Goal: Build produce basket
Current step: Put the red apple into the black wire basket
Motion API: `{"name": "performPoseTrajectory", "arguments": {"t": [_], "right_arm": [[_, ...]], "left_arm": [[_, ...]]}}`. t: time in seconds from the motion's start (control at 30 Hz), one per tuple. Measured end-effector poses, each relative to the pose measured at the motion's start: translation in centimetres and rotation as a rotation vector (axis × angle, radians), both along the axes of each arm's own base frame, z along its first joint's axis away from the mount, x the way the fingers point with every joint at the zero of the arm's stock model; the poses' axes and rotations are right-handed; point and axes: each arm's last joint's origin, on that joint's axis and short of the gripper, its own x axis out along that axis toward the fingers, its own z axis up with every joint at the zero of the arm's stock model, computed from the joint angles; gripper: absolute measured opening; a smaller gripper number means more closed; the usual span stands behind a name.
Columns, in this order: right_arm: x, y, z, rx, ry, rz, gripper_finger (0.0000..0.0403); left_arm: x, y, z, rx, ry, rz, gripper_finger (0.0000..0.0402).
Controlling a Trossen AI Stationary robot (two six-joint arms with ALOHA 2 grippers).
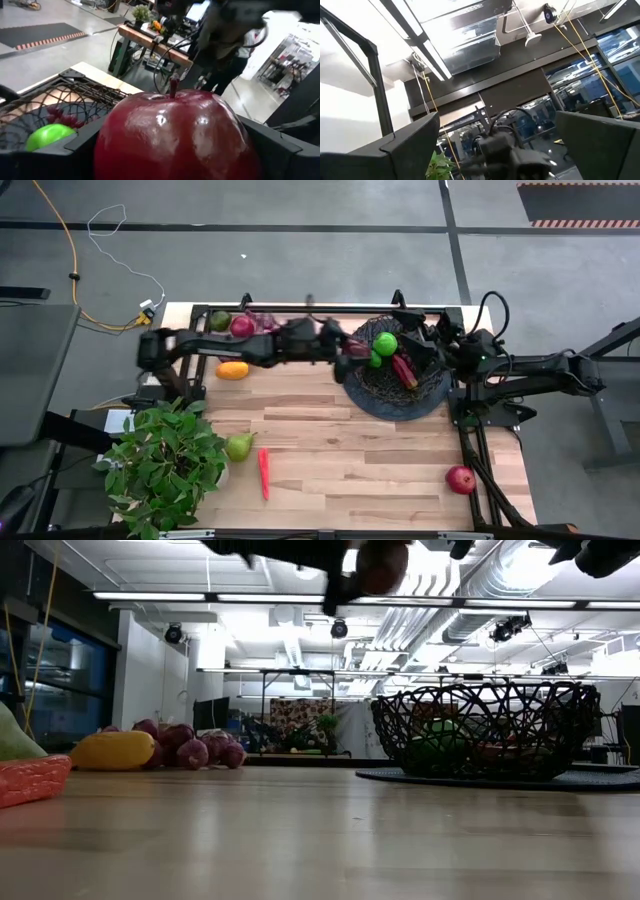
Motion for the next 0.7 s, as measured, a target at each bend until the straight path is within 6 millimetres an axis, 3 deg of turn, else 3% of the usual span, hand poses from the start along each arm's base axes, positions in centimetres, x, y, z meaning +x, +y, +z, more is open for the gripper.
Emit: {"name": "performPoseTrajectory", "arguments": {"t": [0.2,0.37,0.7], "right_arm": [[-0.1,0.0,0.1,0.016,-0.012,0.014,0.0378],[-0.1,0.0,0.1,0.022,-0.013,0.018,0.0378],[-0.1,0.0,0.1,0.035,-0.014,0.029,0.0378]], "left_arm": [[5.1,1.4,-2.1,-0.023,0.072,0.02,0.0335],[8.0,2.3,-3.9,-0.008,0.143,0.064,0.0335],[10.2,3.3,-9.5,-0.003,0.259,0.158,0.0335]]}}
